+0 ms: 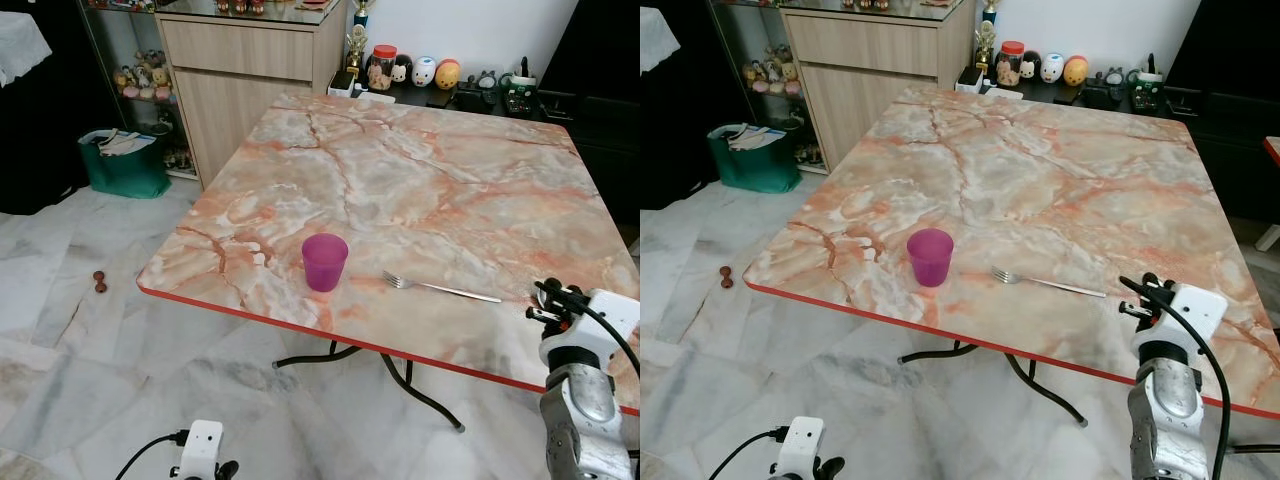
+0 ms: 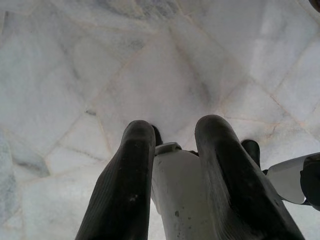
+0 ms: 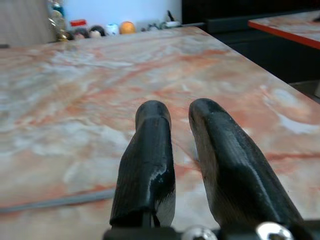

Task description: Setting the table

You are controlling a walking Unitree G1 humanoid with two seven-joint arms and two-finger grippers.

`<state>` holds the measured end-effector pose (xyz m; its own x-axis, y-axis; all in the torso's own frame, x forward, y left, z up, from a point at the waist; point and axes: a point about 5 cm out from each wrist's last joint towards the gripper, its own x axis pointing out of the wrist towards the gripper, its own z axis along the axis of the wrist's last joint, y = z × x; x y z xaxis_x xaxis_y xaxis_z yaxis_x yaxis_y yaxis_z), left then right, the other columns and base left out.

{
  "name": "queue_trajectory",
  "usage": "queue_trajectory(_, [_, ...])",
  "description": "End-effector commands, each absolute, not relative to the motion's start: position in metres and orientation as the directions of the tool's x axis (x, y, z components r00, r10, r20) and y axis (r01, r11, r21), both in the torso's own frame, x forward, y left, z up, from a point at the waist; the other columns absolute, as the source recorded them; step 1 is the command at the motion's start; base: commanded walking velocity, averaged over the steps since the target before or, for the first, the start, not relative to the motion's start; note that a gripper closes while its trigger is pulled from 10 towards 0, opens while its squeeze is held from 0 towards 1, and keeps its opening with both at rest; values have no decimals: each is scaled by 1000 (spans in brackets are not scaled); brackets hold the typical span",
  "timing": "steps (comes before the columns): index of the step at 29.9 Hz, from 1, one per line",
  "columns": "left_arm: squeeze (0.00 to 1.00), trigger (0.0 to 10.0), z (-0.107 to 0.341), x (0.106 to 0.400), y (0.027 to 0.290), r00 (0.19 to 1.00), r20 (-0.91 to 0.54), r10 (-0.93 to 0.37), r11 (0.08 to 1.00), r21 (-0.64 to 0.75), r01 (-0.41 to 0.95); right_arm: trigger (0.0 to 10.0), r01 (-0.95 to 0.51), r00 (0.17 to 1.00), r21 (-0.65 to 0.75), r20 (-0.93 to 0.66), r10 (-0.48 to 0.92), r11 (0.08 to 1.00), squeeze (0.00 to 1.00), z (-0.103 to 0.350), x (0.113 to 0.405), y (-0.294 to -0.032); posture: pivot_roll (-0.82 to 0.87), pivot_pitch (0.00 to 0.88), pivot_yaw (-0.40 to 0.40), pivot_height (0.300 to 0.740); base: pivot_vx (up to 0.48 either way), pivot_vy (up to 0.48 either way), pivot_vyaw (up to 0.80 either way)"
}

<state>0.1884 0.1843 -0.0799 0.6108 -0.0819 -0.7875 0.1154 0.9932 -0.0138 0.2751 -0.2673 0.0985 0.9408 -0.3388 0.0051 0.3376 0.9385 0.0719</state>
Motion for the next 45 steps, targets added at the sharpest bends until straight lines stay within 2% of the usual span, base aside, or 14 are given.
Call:
queue_trajectory(1, [0, 10000, -81, 186, 186, 600, -795, -85, 990, 1, 141, 10000, 330, 942, 76, 32, -333, 941, 0, 104, 279, -266, 35, 0, -39, 740, 0, 0, 0])
queue_trajectory(16, [0, 10000, -79, 187, 190, 612, -787, -73, 989, 24, 148, 10000, 313, 946, 103, 59, -320, 944, 0, 109, 287, -261, 33, 0, -42, 740, 0, -295, -205])
queue_trajectory(27, [0, 10000, -79, 189, 191, 609, -790, -65, 991, 23, 135, 10000, 264, 964, 77, 21, -267, 961, 0, 107, 293, -256, 34, 0, -44, 740, 0, 0, 0])
queue_trajectory(34, [0, 10000, -80, 187, 191, 602, -796, -62, 992, 19, 127, 10000, 234, 968, 25, -95, -231, 972, 0, 98, 302, -252, 30, 0, -43, 740, 0, 0, 0])
queue_trajectory(37, [0, 10000, -80, 187, 192, 603, -796, -61, 992, 16, 121, 10000, 273, 948, 2, -170, -269, 962, 0, 94, 306, -254, 32, 0, -43, 740, 0, 0, 0])
queue_trajectory(44, [0, 10000, -79, 187, 193, 603, -795, -60, 993, 17, 121, 10000, 283, 947, 75, -181, -266, 956, 0, 102, 314, -251, 28, 0, -41, 740, 0, 0, 0])
queue_trajectory(45, [0, 10000, -79, 188, 193, 604, -795, -60, 993, 16, 121, 10000, 276, 949, 90, -183, -256, 957, 1000, 103, 314, -250, 28, 0, -41, 740, 0, 0, 0])
